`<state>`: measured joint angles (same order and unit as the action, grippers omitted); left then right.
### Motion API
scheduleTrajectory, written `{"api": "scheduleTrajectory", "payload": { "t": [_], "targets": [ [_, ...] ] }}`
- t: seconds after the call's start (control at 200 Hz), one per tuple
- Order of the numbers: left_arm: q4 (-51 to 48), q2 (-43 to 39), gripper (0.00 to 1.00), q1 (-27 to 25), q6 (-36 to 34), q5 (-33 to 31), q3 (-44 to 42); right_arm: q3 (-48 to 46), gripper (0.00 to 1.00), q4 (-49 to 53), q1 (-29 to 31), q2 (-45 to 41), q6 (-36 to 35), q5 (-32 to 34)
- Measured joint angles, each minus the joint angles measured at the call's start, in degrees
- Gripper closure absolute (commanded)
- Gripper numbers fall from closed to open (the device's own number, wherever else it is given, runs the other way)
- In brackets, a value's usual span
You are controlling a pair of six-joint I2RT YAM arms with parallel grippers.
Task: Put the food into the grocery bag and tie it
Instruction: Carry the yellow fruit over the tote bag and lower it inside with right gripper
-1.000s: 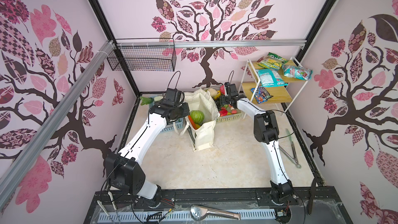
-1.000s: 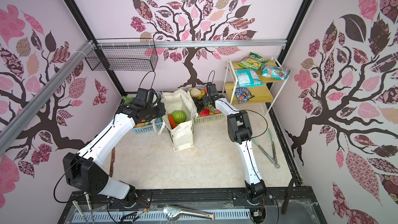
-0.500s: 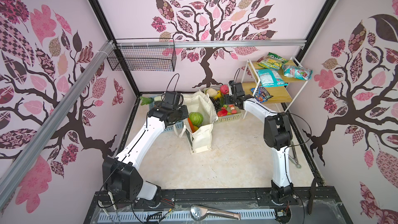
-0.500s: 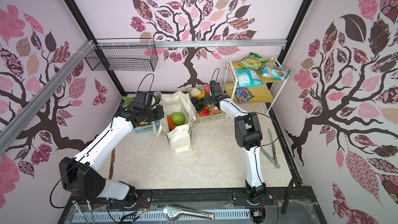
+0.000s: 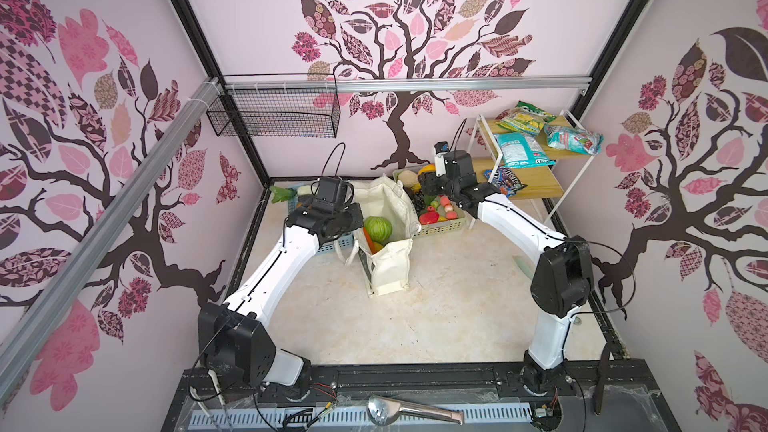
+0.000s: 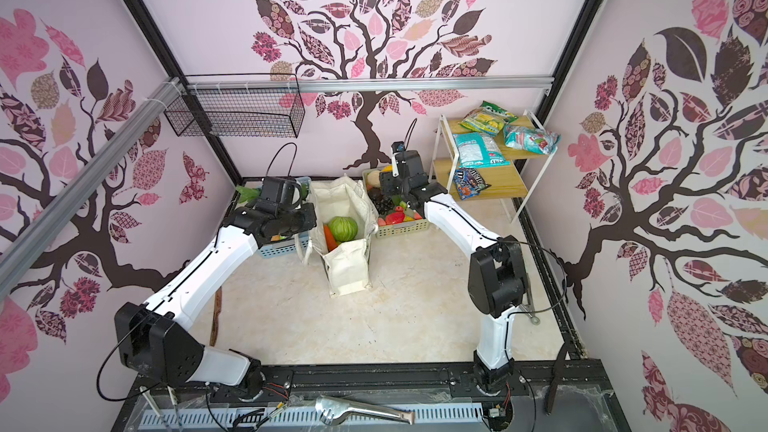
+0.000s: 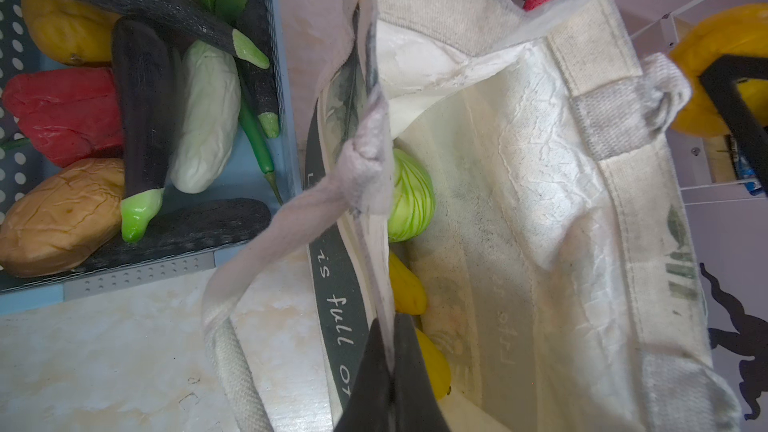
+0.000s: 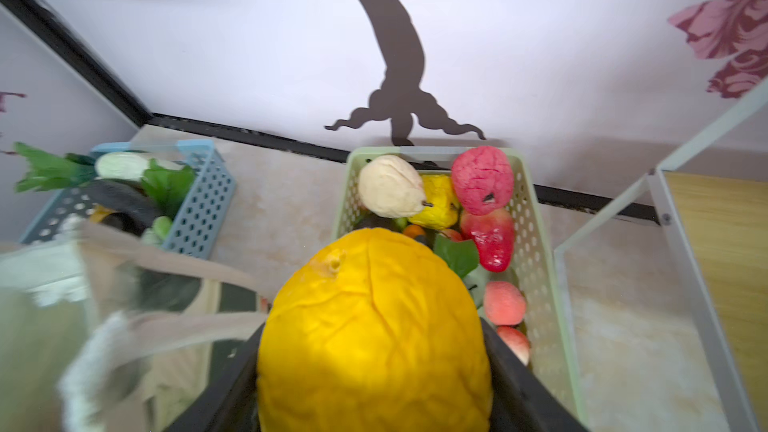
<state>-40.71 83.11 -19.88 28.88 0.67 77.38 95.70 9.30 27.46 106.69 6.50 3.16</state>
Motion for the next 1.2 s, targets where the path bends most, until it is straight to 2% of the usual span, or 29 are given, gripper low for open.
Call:
{"api": "scheduleTrajectory", "payload": {
  "t": [0.25,0.475,0.845,1.2],
  "targets": [
    [0.07,0.57,1.00,0.00,-0.17,-0.90,0.07,-3.19,0.35,-2.01,7.15,-6.16,0.00,-0.50],
    [0.37,1.09,1.00,0.00,-0.24,-1.75,0.07,-6.78,0.35,-3.87,11.15,-8.85,1.18,-4.37],
    [0.92,2.12,1.00,0.02,-0.24,-2.05,0.35,-12.31,0.37,-5.09,13.27,-8.11,5.35,-11.37],
    [1.49,4.61,1.00,0.02,-0.09,-1.18,2.12,-14.12,0.37,-4.76,13.40,-0.28,7.23,-14.12]
  ]
}}
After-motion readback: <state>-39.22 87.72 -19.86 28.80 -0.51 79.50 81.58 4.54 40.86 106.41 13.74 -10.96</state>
